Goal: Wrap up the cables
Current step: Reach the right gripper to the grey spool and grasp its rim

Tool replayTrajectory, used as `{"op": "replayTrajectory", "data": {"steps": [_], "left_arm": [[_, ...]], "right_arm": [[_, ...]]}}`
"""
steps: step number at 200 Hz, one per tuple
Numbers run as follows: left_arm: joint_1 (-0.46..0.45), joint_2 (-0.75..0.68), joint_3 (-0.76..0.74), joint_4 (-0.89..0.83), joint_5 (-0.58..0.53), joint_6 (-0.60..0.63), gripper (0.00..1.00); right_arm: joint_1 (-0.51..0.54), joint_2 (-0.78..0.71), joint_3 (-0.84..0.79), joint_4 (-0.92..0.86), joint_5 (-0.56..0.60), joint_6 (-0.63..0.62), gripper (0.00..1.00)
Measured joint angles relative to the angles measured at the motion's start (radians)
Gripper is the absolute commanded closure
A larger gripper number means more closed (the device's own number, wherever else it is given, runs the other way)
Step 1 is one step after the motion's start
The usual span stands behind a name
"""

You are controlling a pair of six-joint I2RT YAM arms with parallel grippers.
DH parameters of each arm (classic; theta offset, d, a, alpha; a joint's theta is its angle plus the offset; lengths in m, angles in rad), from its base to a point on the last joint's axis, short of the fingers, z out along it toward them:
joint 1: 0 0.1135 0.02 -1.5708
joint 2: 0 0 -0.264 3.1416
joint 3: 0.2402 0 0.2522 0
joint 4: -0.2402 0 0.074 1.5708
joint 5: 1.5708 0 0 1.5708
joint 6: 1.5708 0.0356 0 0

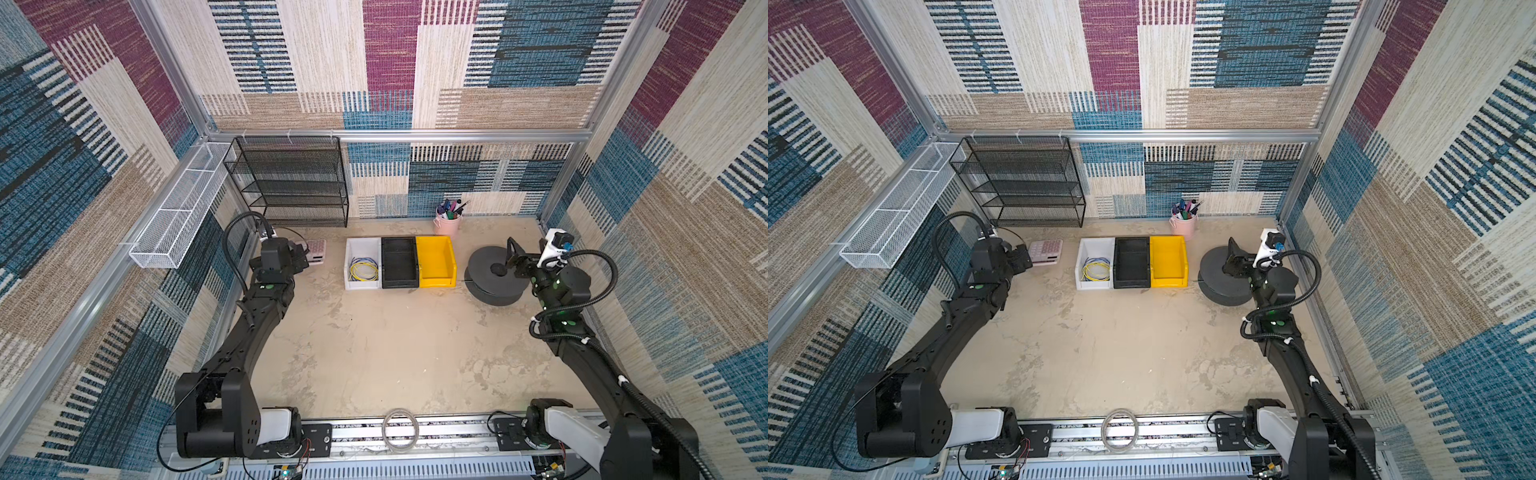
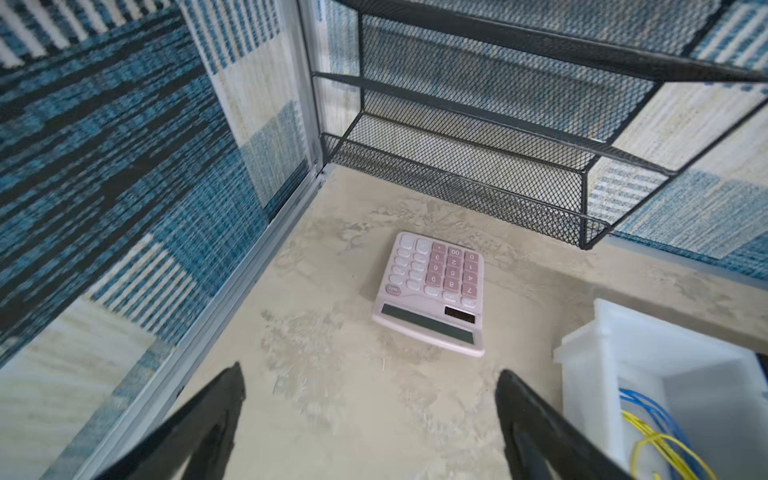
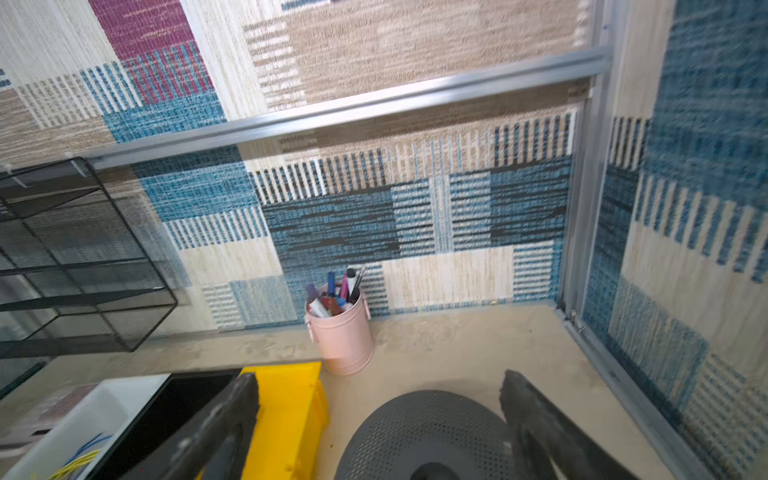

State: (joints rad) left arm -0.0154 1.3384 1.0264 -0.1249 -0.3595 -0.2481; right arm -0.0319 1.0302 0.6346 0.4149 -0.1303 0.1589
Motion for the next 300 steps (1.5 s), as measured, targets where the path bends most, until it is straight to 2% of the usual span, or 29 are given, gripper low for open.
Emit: {"op": "replayTrajectory", "data": {"steps": [13,16,19,22,54,96,127,140,235,300], "left_arm": [[0.0,0.0,0.069,-0.157,0.012,-0.059,0.24],[-0.001,-0.001,0.079,-0.188,0.024,-0.073,0.21],[-0.002,-0.003,0.09,-0.22,0.036,-0.087,0.07],[-0.003,-0.005,0.096,-0.244,0.044,-0.093,0.02],[-0.042,-0.085,0.104,-0.439,0.109,-0.153,0.02],[-0.101,-0.151,0.14,-0.537,0.149,-0.172,0.02],[-0.137,-0.139,0.155,-0.591,0.167,-0.197,0.02],[-0.15,-0.13,0.156,-0.605,0.185,-0.201,0.01],[-0.177,-0.087,0.208,-0.64,0.249,-0.243,0.02],[-0.198,-0.033,0.243,-0.65,0.266,-0.264,0.04]], "right_arm": [[0.0,-0.007,0.049,-0.11,-0.04,0.03,0.05],[0.0,-0.007,0.06,-0.133,-0.048,0.034,0.04],[0.0,-0.007,0.069,-0.158,-0.054,0.039,0.03],[0.0,-0.007,0.079,-0.183,-0.061,0.044,0.03],[-0.038,0.074,0.196,-0.368,-0.131,0.06,0.02],[-0.306,0.256,0.224,-0.436,-0.34,0.171,0.05],[-0.509,0.32,0.221,-0.415,-0.5,0.251,0.08],[-0.552,0.335,0.207,-0.397,-0.518,0.274,0.09],[-0.547,0.621,0.107,-0.214,-0.726,0.294,0.16],[-0.457,0.801,0.117,-0.078,-0.761,0.322,0.23]]}}
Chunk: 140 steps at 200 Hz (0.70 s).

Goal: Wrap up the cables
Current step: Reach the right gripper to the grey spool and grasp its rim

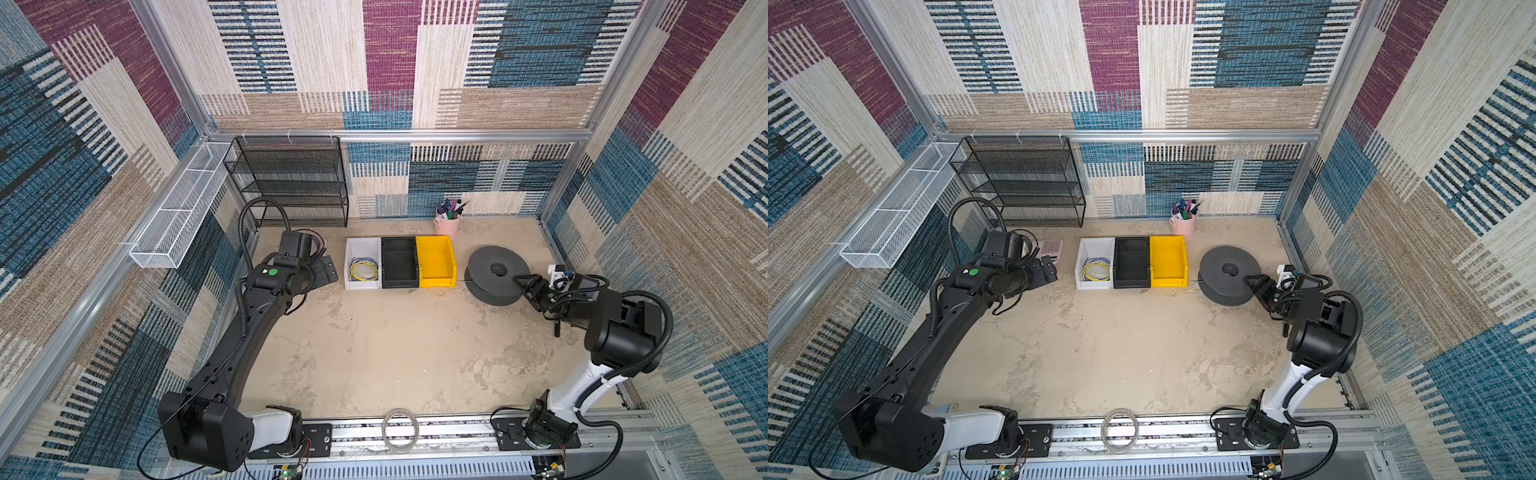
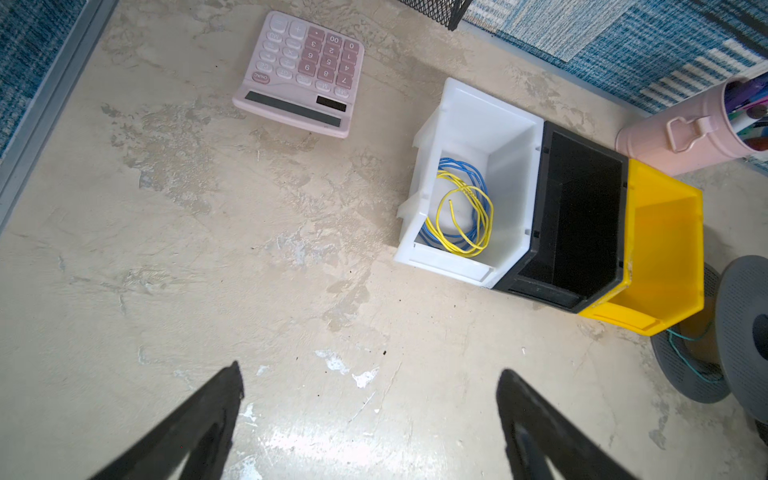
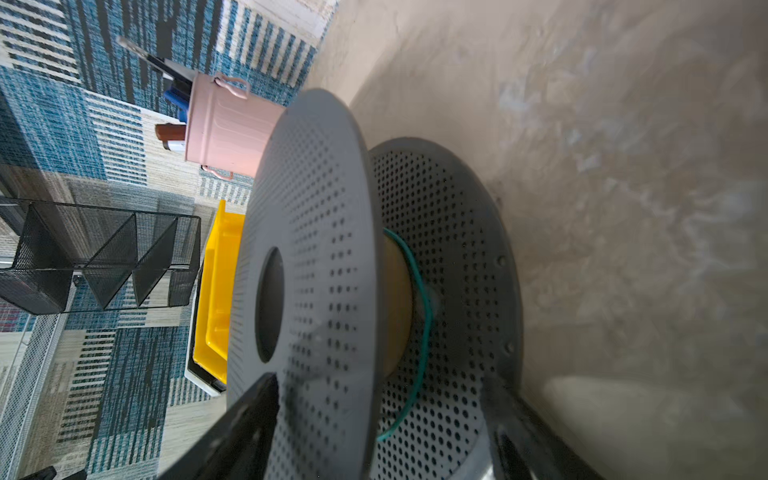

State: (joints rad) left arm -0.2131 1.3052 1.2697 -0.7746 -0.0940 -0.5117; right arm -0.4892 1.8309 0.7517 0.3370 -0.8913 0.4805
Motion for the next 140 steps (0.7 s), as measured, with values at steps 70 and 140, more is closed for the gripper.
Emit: {"op": "replayTrajectory", "data": {"steps": [70,140], "left_arm": [[-0.016,0.014,0.03,-0.007,-0.001,-0.008,0.06],[-0.025,0.015,0.035,-0.007,0.018,-0.01,0.06]], "right_arm": [[0.019,0.101,-0.018,0.28,-0.084,0.127,0.45],[0.025,0.114,-0.028,0.381,-0.115,0.184,0.76]]}}
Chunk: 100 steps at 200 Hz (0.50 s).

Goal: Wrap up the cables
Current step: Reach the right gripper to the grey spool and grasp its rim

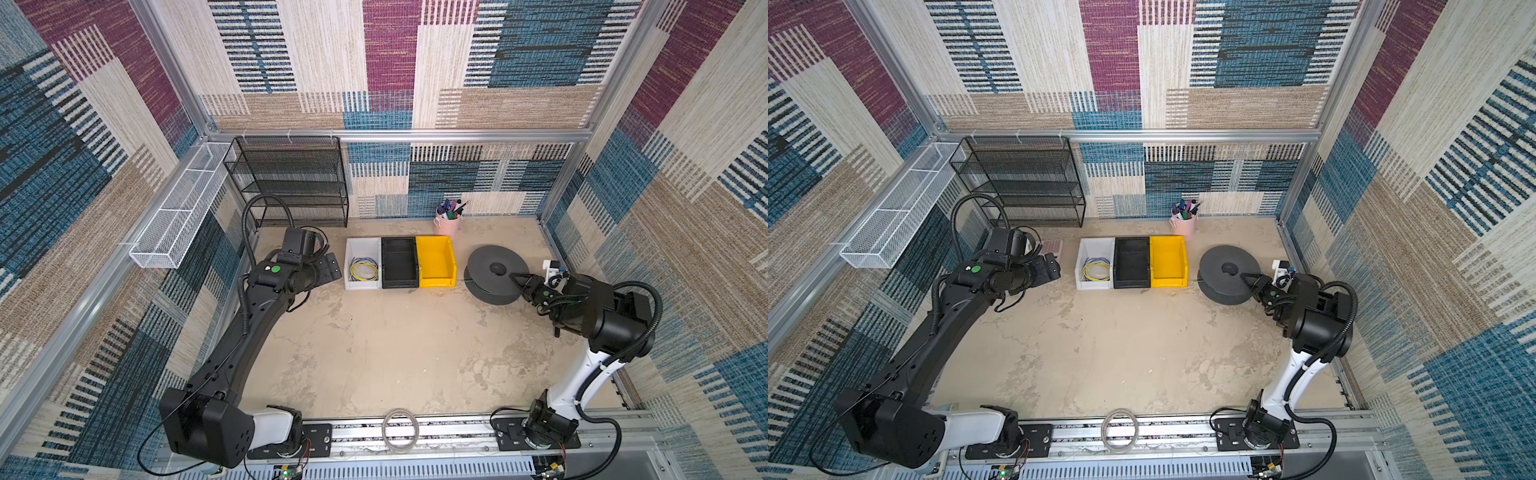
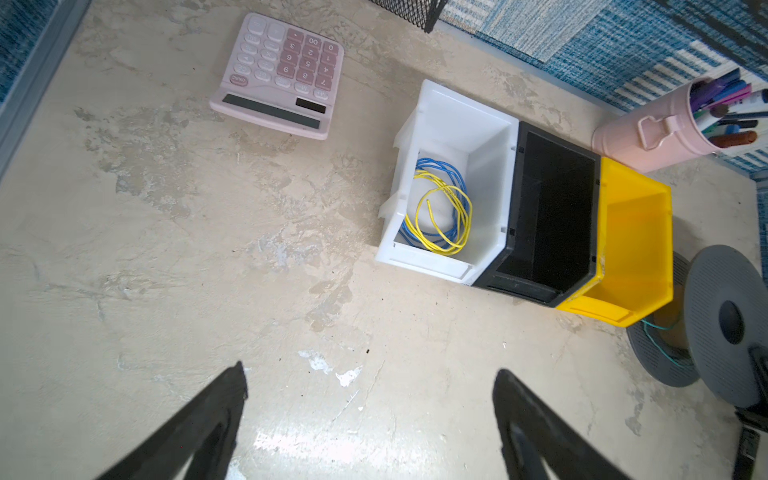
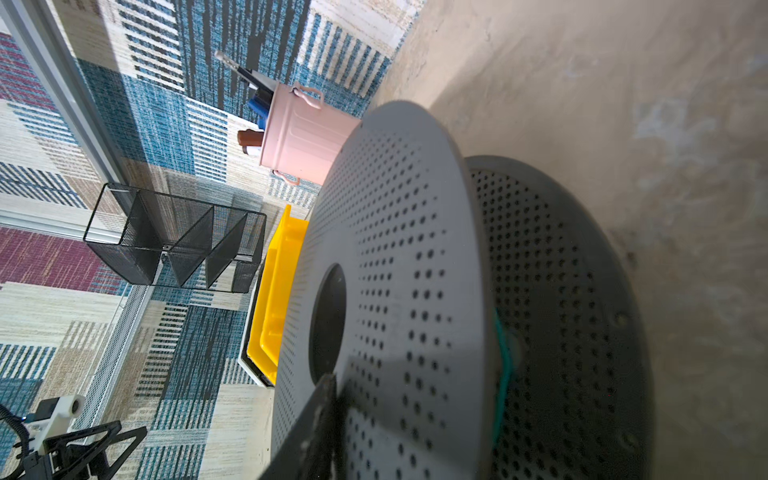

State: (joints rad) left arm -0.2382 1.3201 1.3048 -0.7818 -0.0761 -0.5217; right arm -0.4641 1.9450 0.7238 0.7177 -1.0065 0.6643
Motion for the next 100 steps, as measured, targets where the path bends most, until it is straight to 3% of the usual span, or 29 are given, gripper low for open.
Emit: {"op": "replayTrajectory", "data": {"steps": [15,29,100], "left_arm": [[0.0,-0.002,0.0,0.0,0.0,-0.001,0.06],[0.0,-0.007,0.0,0.0,0.0,-0.001,0.06],[0.0,-0.018,0.0,-0.001,0.0,0.0,0.07]], "right_arm": [[-0.002,0.005,-0.01,0.041,-0.02,0.04,0.92],[-0.001,0.005,-0.014,0.086,-0.074,0.113,1.0],[0.003,-0.12,-0.033,0.025,-0.056,0.154,1.0]]}}
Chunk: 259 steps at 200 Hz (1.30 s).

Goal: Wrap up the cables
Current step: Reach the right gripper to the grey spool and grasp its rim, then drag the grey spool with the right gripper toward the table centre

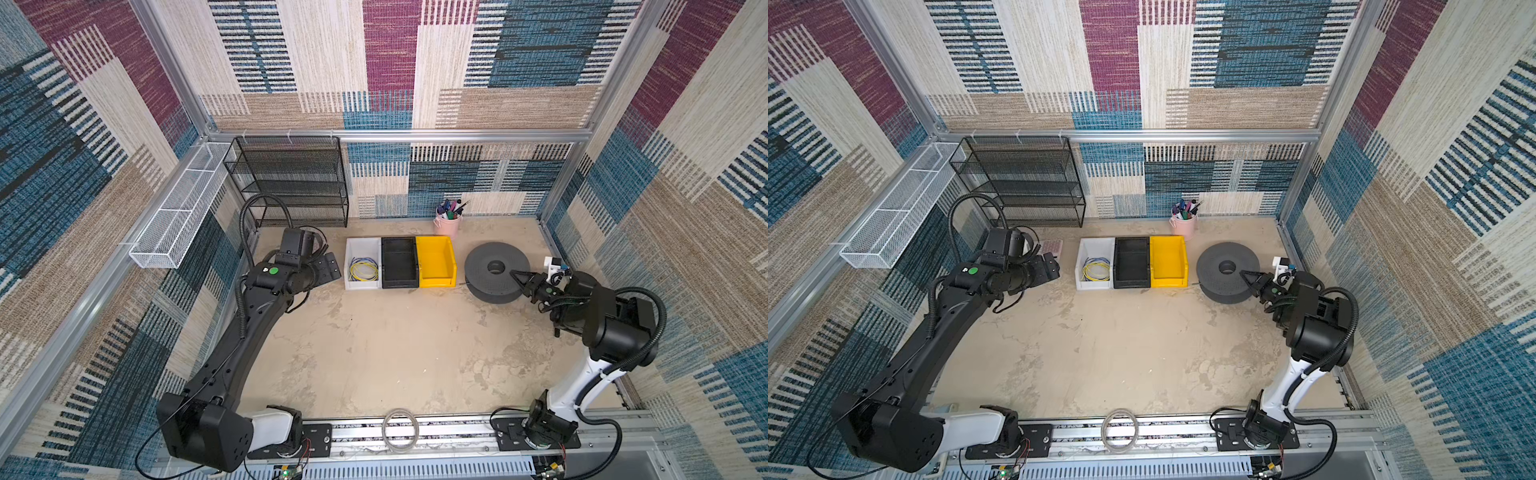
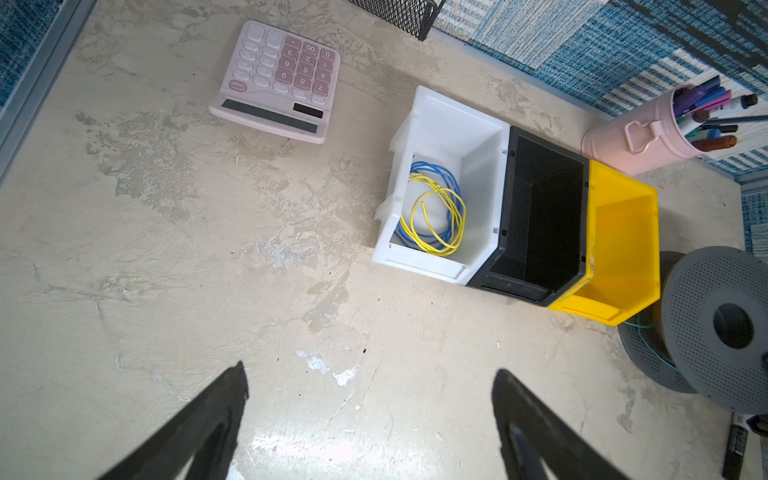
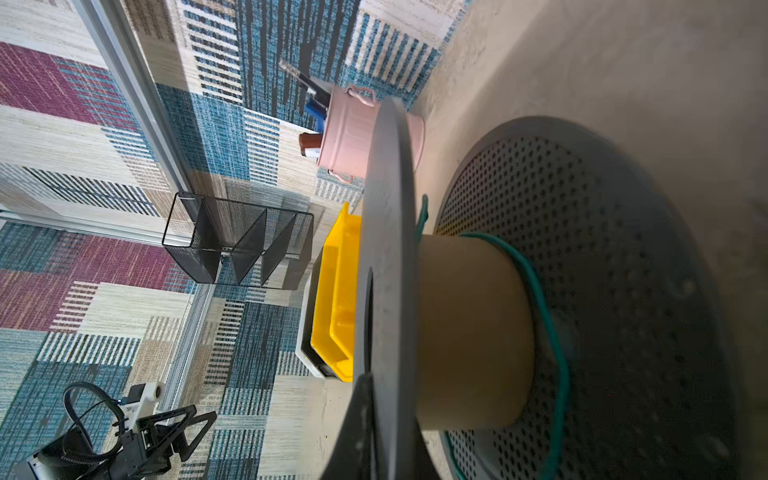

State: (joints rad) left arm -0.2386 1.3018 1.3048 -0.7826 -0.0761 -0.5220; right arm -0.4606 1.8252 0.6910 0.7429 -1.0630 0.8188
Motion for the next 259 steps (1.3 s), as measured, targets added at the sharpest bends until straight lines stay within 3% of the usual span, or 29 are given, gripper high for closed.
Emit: {"op": "replayTrajectory", "data": {"steps": [48,101,134,182,219,259], "left_arm": [[0.0,-0.012,0.0,0.0,0.0,0.0,0.07],[0.0,-0.009,-0.005,0.002,0.005,-0.002,0.07],[0.0,-0.009,0.0,0.002,0.005,-0.001,0.07],[0.013,-0.054,0.011,0.006,-0.012,0.003,0.08],[0.014,-0.081,-0.032,0.008,-0.031,0.007,0.08],[0.014,-0.083,-0.069,0.013,-0.019,0.006,0.09]], "right_arm": [[-0.004,-0.196,0.018,-0.133,0.072,-0.018,1.0],[0.033,-0.439,0.094,-0.266,0.023,0.008,1.0],[0.25,-0.516,0.159,-0.37,-0.02,0.013,1.0],[0.592,-0.557,0.13,-0.467,-0.008,0.013,1.0],[0.83,-0.44,0.011,-0.372,0.006,0.094,1.0],[0.946,-0.275,0.001,-0.223,0.049,0.132,1.0]]}}
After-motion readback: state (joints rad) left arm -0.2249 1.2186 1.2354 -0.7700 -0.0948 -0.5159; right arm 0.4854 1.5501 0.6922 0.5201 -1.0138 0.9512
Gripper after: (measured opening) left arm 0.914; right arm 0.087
